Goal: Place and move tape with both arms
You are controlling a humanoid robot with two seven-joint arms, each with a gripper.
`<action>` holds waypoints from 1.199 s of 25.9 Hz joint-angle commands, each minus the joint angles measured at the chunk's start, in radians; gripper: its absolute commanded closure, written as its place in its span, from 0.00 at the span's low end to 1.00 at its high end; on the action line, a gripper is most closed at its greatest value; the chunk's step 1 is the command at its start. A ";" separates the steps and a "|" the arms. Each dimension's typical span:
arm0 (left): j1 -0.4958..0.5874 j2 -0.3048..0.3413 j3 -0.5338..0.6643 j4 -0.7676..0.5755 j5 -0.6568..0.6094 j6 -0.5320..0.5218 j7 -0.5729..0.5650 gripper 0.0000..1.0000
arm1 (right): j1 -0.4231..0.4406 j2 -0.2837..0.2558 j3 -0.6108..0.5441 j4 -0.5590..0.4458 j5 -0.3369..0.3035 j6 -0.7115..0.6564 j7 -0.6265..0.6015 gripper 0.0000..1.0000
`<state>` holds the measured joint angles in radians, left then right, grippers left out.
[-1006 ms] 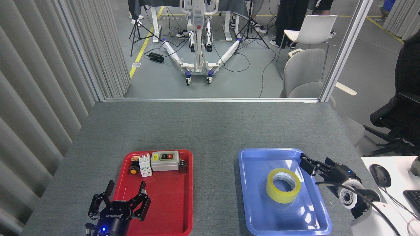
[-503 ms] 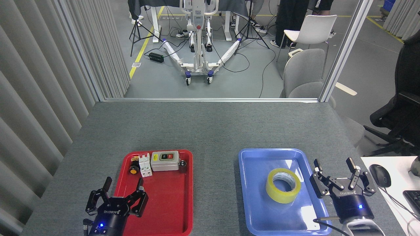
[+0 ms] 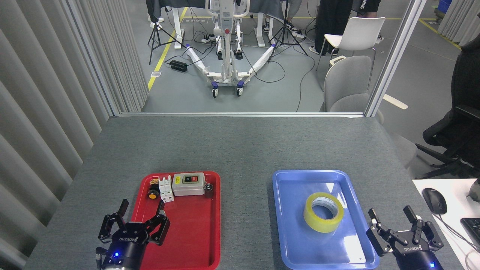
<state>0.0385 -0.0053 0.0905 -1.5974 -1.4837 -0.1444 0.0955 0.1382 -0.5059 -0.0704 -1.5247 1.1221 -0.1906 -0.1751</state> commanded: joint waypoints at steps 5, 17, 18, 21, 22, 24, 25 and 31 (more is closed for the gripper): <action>0.000 -0.001 0.000 0.011 0.000 0.002 0.001 0.00 | 0.020 0.030 -0.031 0.005 -0.005 0.002 0.002 0.00; 0.000 0.007 0.000 0.013 0.000 0.003 0.001 0.00 | 0.020 0.030 -0.035 0.005 -0.007 0.062 0.002 0.00; 0.000 0.007 0.000 0.013 -0.001 0.003 0.001 0.00 | 0.020 0.030 -0.035 0.005 -0.007 0.062 0.003 0.00; 0.000 0.004 0.002 0.013 -0.001 0.003 0.001 0.00 | 0.020 0.030 -0.035 0.005 -0.007 0.060 0.003 0.00; 0.000 0.004 0.002 0.013 0.000 0.003 0.001 0.00 | 0.020 0.032 -0.035 0.005 -0.007 0.062 0.003 0.00; 0.000 0.004 0.002 0.013 -0.001 0.005 0.001 0.00 | 0.020 0.032 -0.035 0.005 -0.007 0.060 0.003 0.00; 0.000 0.004 0.002 0.011 -0.001 0.003 0.001 0.00 | 0.020 0.032 -0.035 0.005 -0.007 0.060 0.003 0.00; 0.000 0.007 0.002 0.013 -0.001 0.005 0.001 0.00 | 0.018 0.032 -0.035 0.005 -0.007 0.060 0.005 0.00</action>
